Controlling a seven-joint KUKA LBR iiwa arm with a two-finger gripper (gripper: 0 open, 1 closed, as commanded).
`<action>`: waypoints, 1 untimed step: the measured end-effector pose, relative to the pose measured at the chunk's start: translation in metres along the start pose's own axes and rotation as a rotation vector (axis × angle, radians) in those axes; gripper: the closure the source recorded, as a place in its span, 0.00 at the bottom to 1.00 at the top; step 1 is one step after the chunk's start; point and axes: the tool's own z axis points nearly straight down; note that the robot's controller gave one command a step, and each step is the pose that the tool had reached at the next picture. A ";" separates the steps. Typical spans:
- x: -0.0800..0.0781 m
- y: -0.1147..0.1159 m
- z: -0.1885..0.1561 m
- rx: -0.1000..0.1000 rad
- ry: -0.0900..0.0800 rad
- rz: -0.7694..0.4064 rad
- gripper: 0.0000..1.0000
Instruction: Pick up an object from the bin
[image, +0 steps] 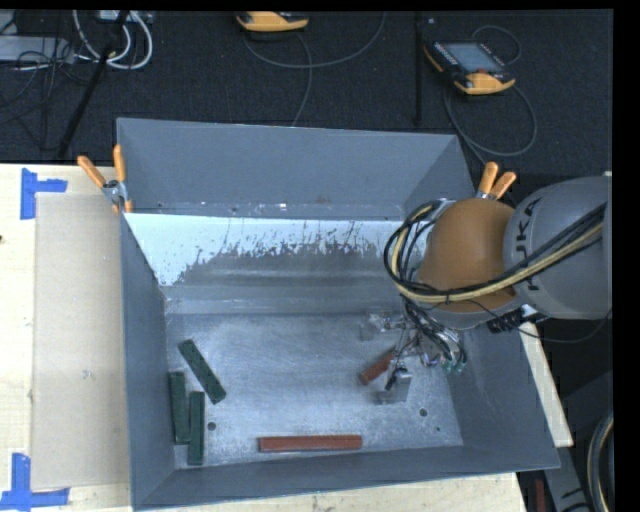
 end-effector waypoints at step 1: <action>-0.004 0.002 -0.005 -0.001 -0.011 -0.001 1.00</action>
Offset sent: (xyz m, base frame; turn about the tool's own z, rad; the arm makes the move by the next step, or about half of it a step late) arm 0.0000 0.0000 0.0000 0.0000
